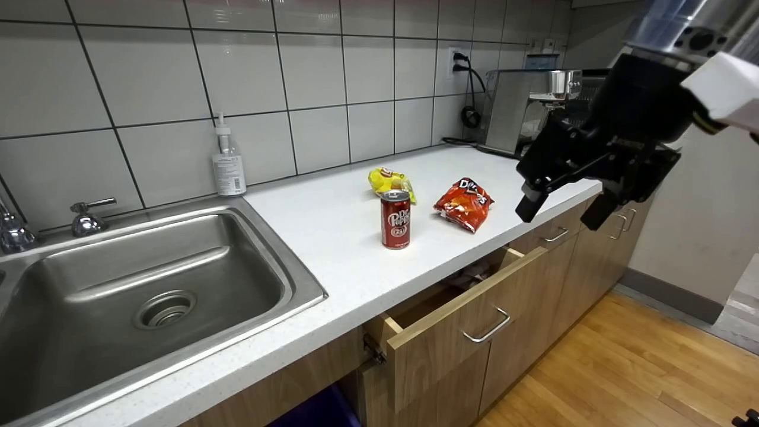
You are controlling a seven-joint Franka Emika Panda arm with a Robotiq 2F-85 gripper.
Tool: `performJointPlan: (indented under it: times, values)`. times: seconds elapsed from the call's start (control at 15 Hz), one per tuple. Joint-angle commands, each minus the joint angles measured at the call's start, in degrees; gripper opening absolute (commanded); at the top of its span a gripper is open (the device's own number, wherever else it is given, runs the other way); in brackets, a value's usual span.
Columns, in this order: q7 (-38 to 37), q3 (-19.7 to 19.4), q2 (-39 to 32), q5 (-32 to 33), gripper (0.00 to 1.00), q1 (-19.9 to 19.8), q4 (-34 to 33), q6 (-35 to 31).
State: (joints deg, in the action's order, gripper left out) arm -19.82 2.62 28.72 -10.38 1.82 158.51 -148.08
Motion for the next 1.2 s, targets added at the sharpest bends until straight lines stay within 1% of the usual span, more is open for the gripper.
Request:
performJointPlan:
  times: [0.0, 0.27, 0.6, 0.93, 1.13]
  values:
    - [-5.81, 1.97, -5.02, -1.81, 1.0, -2.23, -1.47, -4.54]
    - [-9.84, 2.43, -9.41, -3.01, 1.0, -2.55, -2.18, -9.48]
    - [-12.51, 2.07, -14.64, -5.01, 1.0, -2.19, -4.76, -10.49]
    - [-17.87, 1.93, -19.9, -4.69, 1.0, -2.33, -8.3, -11.49]
    - [-22.29, 1.95, -23.17, -2.87, 1.0, -2.71, -10.72, -12.43]
